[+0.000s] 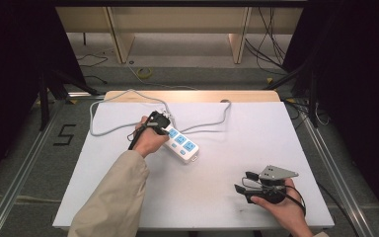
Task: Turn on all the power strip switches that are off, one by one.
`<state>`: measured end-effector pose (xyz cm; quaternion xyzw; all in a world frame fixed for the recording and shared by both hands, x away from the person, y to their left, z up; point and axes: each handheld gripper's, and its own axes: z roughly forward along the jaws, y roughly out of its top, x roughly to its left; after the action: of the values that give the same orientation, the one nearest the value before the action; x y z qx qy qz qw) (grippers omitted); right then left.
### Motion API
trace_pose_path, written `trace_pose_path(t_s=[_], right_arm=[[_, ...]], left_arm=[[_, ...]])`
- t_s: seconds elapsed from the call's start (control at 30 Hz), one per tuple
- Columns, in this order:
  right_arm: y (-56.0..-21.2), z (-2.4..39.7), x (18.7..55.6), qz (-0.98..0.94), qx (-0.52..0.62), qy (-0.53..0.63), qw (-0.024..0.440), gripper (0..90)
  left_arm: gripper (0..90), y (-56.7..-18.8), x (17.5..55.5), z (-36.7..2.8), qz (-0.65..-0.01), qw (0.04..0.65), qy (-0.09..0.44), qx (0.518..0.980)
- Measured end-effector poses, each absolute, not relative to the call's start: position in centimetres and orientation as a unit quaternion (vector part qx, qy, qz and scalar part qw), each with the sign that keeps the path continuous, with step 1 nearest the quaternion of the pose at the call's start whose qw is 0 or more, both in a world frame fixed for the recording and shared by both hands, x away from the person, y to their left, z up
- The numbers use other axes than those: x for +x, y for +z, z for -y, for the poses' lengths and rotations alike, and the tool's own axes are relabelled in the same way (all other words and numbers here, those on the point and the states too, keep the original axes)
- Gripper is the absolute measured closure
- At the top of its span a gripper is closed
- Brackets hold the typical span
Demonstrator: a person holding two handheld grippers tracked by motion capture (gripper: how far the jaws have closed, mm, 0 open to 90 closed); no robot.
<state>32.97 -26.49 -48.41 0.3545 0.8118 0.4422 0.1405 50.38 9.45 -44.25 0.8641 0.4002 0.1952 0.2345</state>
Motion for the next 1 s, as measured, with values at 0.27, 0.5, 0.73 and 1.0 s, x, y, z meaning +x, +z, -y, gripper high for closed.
trace_pose_path(t_s=[0.27, 0.5, 0.73, 1.0], right_arm=[[-48.43, 26.46, 32.96, -0.813, 0.352, 0.442, 0.141, 33.8], [-48.42, 26.46, 32.95, -0.813, 0.352, 0.442, 0.141, 33.8], [-48.42, 26.45, 32.94, -0.813, 0.352, 0.441, 0.141, 33.9], [-48.43, 26.44, 32.94, -0.814, 0.351, 0.442, 0.141, 33.8]], left_arm=[[89.9, -44.25, 50.44, -9.32, -0.401, 0.233, 0.193, 0.864], [89.9, -44.30, 50.57, -9.28, -0.401, 0.226, 0.188, 0.868], [89.9, -44.13, 50.73, -9.07, -0.401, 0.215, 0.181, 0.872], [89.9, -44.05, 50.82, -9.02, -0.406, 0.211, 0.174, 0.872]])
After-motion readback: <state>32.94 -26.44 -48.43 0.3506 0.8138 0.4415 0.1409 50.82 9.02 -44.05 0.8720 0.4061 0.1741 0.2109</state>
